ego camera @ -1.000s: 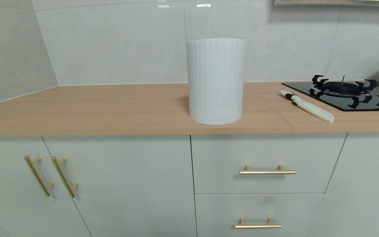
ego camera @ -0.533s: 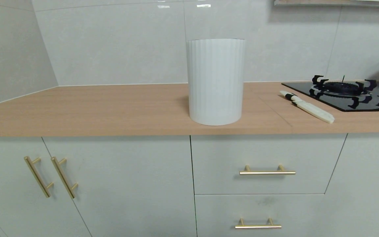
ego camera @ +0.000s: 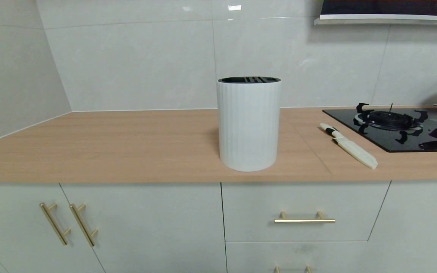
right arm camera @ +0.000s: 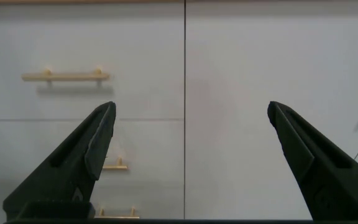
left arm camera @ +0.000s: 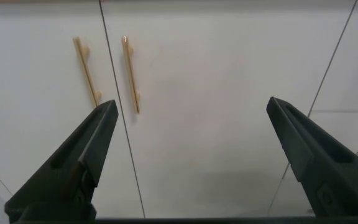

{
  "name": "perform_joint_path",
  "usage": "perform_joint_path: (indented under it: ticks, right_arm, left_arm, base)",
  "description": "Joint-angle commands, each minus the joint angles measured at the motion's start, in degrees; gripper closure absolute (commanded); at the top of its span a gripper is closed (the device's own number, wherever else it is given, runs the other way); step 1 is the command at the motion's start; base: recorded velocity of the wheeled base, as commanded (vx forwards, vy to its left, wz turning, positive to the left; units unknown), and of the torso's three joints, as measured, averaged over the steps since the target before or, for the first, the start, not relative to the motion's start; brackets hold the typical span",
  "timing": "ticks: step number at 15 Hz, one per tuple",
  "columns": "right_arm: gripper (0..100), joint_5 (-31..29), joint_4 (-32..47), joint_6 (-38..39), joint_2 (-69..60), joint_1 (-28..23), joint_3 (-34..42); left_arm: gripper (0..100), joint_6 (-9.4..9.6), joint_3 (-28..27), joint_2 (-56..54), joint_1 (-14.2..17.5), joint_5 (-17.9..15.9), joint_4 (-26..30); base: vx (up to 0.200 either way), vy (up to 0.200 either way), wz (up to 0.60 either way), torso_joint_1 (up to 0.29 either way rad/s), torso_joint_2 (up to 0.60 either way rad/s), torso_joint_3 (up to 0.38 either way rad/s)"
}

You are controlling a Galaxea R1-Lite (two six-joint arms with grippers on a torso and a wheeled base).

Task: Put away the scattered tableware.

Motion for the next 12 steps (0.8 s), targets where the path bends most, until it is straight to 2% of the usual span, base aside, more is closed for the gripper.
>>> perform_joint_path:
  ticks: [1,12]
  right_arm:
    - [0,0.0,-0.02,-0.01,0.07,-0.01,0.0]
    - [0,0.0,-0.02,-0.01,0.07,-0.01,0.0]
  left_arm:
    - [0,0.0,0.0,-0.02,0.02,0.01,0.0]
    - [0,0.0,0.0,-0.02,0.02,0.01,0.0]
  base:
    - [0.0,0.0,0.0,0.173,-0.47,-0.29]
    - [0.0,0.0,0.0,0.202,-0.48,-0.283]
